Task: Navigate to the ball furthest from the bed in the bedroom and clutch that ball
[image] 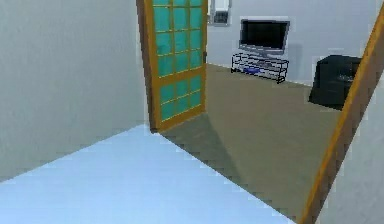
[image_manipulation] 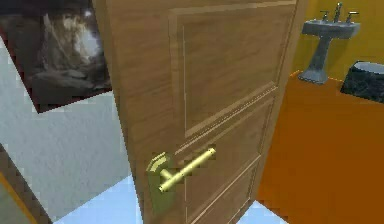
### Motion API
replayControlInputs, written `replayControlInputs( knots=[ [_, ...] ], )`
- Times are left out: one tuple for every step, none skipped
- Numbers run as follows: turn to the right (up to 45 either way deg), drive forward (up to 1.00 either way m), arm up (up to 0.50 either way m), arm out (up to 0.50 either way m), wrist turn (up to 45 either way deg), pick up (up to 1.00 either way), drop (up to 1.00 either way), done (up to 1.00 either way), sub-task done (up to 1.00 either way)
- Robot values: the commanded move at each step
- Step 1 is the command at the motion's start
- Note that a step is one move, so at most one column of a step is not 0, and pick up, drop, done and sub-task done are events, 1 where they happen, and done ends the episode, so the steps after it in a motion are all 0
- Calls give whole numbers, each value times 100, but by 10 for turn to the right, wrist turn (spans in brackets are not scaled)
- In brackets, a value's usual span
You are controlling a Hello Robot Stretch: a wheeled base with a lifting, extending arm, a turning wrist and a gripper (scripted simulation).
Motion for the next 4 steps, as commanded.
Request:
replayControlInputs(
  knots=[
    [120, 0, 0, 0, 0, 0, 0, 0, 0],
    [0, 100, 0, 0, 0, 0, 0, 0, 0],
    [0, 100, 0, 0, 0, 0, 0, 0, 0],
    [0, 75, 0, 0, 0, 0, 0, 0, 0]
  ],
)
